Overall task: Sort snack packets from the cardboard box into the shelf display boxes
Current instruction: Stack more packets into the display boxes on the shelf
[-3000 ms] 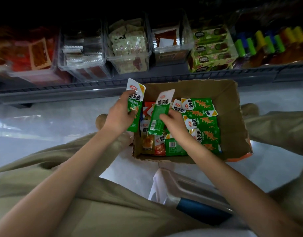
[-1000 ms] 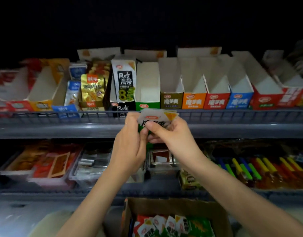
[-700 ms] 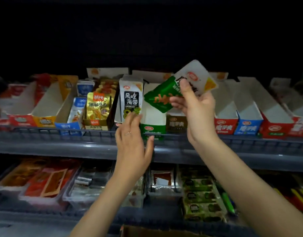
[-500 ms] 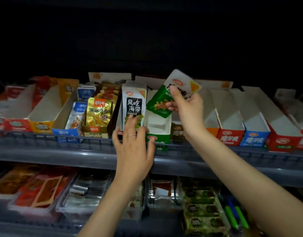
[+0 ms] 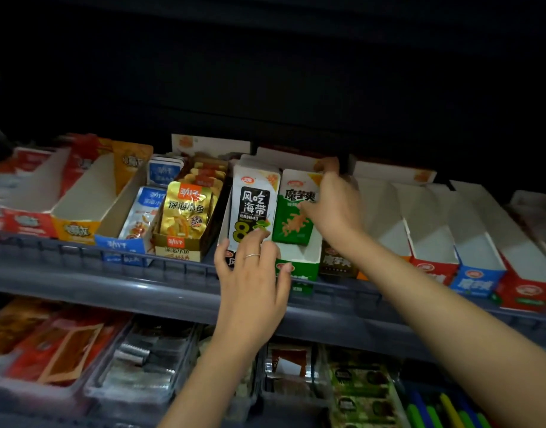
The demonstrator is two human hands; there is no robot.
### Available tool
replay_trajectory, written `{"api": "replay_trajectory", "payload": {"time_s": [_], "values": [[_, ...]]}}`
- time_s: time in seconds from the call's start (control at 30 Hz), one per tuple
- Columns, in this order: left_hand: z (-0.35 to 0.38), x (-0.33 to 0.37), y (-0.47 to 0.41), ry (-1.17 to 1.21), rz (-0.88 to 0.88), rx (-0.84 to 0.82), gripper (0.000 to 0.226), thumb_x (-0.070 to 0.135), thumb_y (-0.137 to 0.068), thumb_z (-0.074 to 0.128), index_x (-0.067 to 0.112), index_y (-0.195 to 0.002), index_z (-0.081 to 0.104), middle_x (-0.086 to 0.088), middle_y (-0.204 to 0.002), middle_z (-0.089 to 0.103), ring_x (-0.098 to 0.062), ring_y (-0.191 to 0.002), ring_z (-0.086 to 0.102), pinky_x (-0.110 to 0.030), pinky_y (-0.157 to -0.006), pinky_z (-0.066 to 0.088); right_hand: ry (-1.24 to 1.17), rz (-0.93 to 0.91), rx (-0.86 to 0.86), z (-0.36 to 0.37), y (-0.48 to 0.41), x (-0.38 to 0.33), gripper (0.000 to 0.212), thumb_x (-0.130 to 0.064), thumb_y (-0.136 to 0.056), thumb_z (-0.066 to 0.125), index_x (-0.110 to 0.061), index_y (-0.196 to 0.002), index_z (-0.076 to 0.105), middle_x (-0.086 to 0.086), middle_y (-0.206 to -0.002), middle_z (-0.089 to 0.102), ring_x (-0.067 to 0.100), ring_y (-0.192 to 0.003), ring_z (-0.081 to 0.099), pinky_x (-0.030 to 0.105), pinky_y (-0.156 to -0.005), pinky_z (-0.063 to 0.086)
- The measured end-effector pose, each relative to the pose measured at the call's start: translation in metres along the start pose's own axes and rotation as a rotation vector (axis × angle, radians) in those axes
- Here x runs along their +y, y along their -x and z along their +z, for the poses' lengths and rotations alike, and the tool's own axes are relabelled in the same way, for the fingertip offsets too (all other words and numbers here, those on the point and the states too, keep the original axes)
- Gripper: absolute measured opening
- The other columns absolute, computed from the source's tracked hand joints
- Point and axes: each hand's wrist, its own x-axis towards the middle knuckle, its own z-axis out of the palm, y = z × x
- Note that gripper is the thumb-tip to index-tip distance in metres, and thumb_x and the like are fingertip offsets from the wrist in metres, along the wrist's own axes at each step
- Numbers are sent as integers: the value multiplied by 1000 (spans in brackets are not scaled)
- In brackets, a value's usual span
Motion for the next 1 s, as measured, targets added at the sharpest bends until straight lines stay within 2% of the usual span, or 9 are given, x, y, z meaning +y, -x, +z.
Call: {"api": "replay_trajectory", "payload": {"time_s": [0.13,0.27,0.43,0.5,0.6,0.7,0.77,0.87,1.0], "values": [[1,-1,0,10,7,11,15,35,-91,35,22,-94,43,-4,-122,52,-19,-121,45,-45,-106,14,216,-193,75,2,-7,7,39,-13,-81,67,-17,-117,54,8,-112,63,29,-103,56,36,-78,44],[2,-1,0,9,7,11,15,35,-91,36,22,-94,43,-4,-122,53,-19,-120,45,-45,-106,14,335,-226,54,7,-15,5,25,-8,-82,61,-12,-107,62,9,-112,62,29,-107,53,36,-80,41],[2,0,0,-3,6,12,17,36,-90,36,22,-94,46,-4,-121,54,-19,-120,45,-46,-106,14,414,-139,115,13,-17,-3,51,-5,-56,83,-4,-102,61,15,-90,64,30,-78,63,33,-63,50],[2,0,0,-8,6,11,18,35,-90,36,22,-95,46,-4,-121,54,-19,-120,45,-46,-107,14,455,-207,139,6,-12,-6,55,-4,-55,81,-3,-105,59,15,-90,65,31,-80,64,36,-71,49],[2,0,0,-16,5,6,18,35,-91,35,21,-95,46,-5,-121,53,-20,-119,46,-46,-106,15,473,-353,-80,-2,3,-11,55,-20,-75,69,-13,-125,47,10,-118,58,29,-114,50,43,-95,31],[1,1,-1,-21,0,-1,20,35,-91,35,20,-96,47,-5,-121,54,-20,-119,46,-46,-106,15,525,-349,-324,-2,16,-14,44,-21,-88,54,-21,-131,47,8,-133,47,27,-129,34,48,-111,11],[1,2,-1,-13,-5,-14,21,35,-92,34,20,-95,48,-5,-121,54,-20,-119,47,-46,-107,14,640,-307,-495,2,17,-14,50,-22,-91,50,-24,-140,41,10,-147,30,30,-140,17,55,-113,-4],[-1,1,-2,-2,-9,-33,21,36,-92,33,20,-93,48,-4,-121,55,-20,-120,48,-44,-107,13,814,-301,-601,4,14,-16,66,-33,-91,52,-26,-150,23,9,-158,8,36,-144,-2,58,-110,-13],[-1,2,-2,10,-16,-32,22,36,-92,33,20,-92,48,-4,-121,55,-20,-119,48,-44,-107,13,952,-329,-635,7,13,-19,75,-45,-90,51,-25,-152,13,9,-159,7,36,-145,-2,56,-111,-11]]}}
